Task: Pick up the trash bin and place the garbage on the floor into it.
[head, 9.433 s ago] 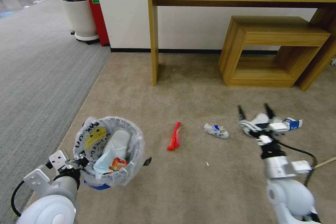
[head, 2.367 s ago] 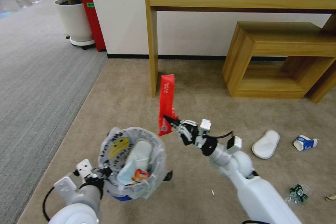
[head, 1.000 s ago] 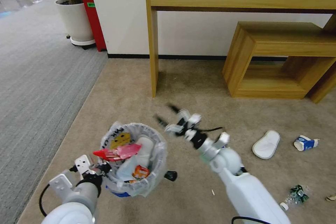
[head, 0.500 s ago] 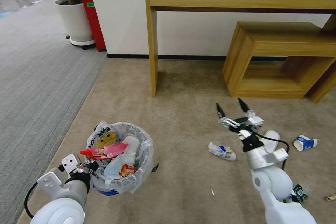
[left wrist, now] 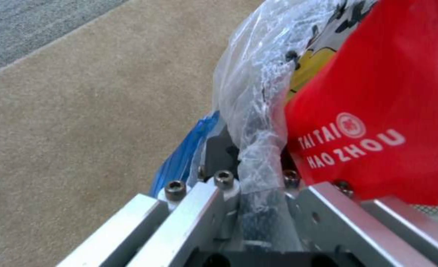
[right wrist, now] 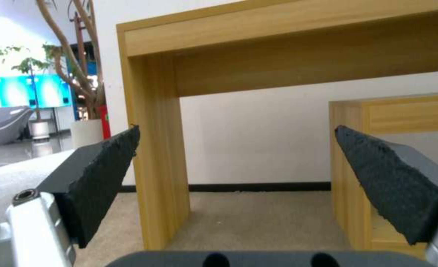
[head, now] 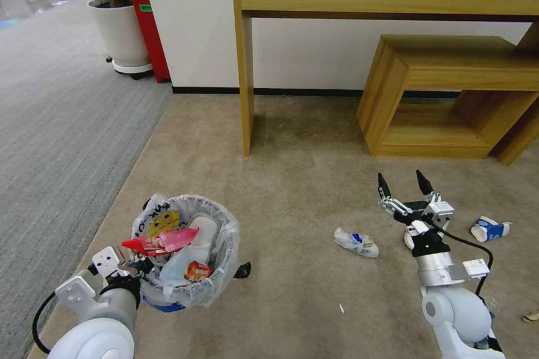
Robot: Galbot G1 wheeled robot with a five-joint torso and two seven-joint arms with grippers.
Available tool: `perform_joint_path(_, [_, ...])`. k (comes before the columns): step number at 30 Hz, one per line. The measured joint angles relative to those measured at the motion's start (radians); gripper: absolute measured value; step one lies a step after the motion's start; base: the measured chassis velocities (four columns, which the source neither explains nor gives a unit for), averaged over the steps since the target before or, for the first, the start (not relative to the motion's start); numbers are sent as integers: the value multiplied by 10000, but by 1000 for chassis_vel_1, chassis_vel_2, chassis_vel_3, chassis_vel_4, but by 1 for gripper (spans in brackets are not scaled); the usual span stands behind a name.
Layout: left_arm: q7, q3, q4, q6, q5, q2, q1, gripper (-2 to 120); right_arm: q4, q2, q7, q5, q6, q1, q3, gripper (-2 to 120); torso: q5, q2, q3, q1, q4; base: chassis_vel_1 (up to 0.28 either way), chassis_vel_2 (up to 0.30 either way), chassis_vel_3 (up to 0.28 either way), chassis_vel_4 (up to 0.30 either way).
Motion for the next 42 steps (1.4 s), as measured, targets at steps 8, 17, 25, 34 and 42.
perform_joint_path(8, [149, 43, 82, -165, 47, 11, -1, 0, 8, 53, -82, -18, 110, -98, 16, 100, 0, 0, 0, 0, 1, 0, 0, 0, 0])
perform_joint_path(17, [207, 174, 117, -218, 125, -60, 5, 0, -49, 52, -116, -13, 238, -186, 147, 100, 0, 0, 0, 0, 1, -19, -23, -26, -20])
perform_joint_path(25, [216, 200, 78, -218, 184, -102, 73, 0, -90, 40, -153, -10, 283, -171, 161, 100, 0, 0, 1, 0, -1, -78, -75, -68, -70])
perform_joint_path(34, [250, 211, 38, -226, 228, -129, 127, 0, -166, 12, -166, 12, 367, -165, 168, 100, 1, 0, 1, 0, -5, -108, -101, -115, -105])
perform_joint_path(42, [257, 220, 36, -343, 242, -163, 154, 0, -168, -19, -173, 28, 384, -167, 182, 100, 0, 0, 1, 0, 3, -35, -31, -27, -22])
